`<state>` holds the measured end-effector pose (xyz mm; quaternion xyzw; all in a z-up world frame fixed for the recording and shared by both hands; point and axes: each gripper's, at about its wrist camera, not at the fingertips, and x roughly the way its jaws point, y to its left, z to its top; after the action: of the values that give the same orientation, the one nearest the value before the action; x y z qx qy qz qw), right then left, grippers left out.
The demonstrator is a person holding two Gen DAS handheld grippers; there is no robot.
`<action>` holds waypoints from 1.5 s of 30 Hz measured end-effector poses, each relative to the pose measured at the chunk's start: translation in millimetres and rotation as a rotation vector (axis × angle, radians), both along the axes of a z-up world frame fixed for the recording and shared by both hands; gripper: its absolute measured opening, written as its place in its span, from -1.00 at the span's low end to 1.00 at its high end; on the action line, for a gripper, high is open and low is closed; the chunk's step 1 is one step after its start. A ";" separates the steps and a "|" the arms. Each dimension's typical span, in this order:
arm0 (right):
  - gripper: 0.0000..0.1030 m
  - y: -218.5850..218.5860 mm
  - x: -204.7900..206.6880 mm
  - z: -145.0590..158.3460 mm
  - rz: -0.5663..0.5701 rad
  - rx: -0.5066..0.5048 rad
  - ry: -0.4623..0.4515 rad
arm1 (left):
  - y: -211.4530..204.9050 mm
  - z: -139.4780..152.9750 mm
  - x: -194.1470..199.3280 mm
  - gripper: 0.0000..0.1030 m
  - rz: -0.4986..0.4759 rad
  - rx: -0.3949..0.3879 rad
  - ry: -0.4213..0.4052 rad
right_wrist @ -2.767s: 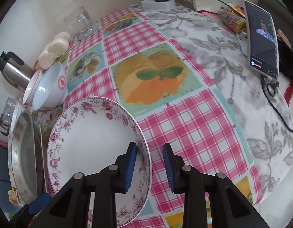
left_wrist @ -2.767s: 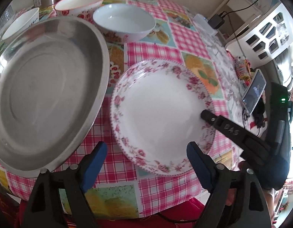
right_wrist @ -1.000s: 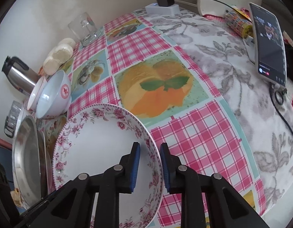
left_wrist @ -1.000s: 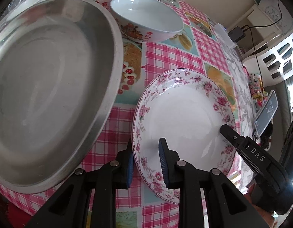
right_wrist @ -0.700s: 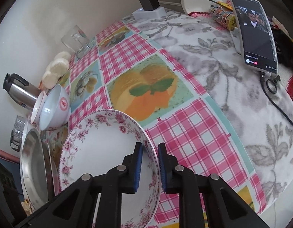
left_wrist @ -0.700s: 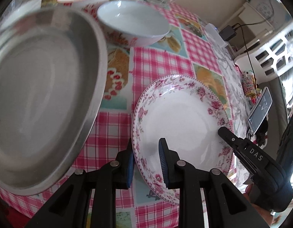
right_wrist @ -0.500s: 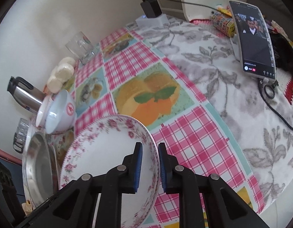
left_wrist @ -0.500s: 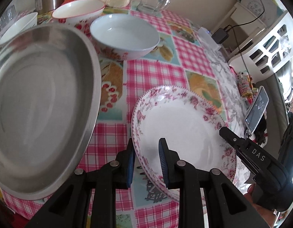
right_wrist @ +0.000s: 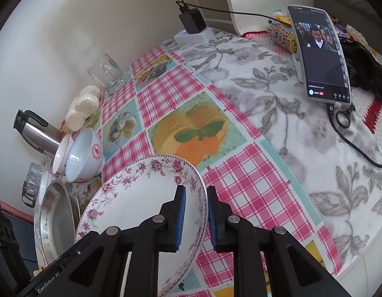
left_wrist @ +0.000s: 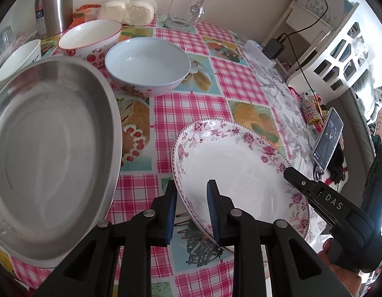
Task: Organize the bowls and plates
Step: 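Lift and tilt the pink-floral plate with both grippers, then carry the pink-floral plate over the steel basin and lower it inside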
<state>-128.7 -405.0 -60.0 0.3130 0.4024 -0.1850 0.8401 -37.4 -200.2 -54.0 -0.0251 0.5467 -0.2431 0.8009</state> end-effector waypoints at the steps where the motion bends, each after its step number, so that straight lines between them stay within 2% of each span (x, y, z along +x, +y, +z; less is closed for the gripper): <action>1: -0.64 0.0 -0.7 1.4 -0.002 0.000 -0.006 | 0.3 2.3 -0.1 -0.51 -0.002 -0.004 -0.006; 16: -0.64 9.9 -11.5 32.4 -0.023 -0.053 -0.113 | 14.9 39.0 -1.3 -0.51 -0.012 -0.106 -0.078; 34: -0.64 52.7 8.1 61.7 0.035 -0.092 -0.185 | 59.9 62.8 16.8 -0.51 0.048 -0.139 -0.120; 45: -0.64 89.6 31.5 70.2 0.089 -0.103 -0.186 | 101.2 71.0 36.2 -0.51 0.108 -0.162 -0.129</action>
<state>-97.2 -315.4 10.2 0.2668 0.3263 -0.1380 0.8963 -1.3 -99.0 16.9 -0.1036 0.4704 -0.2443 0.8416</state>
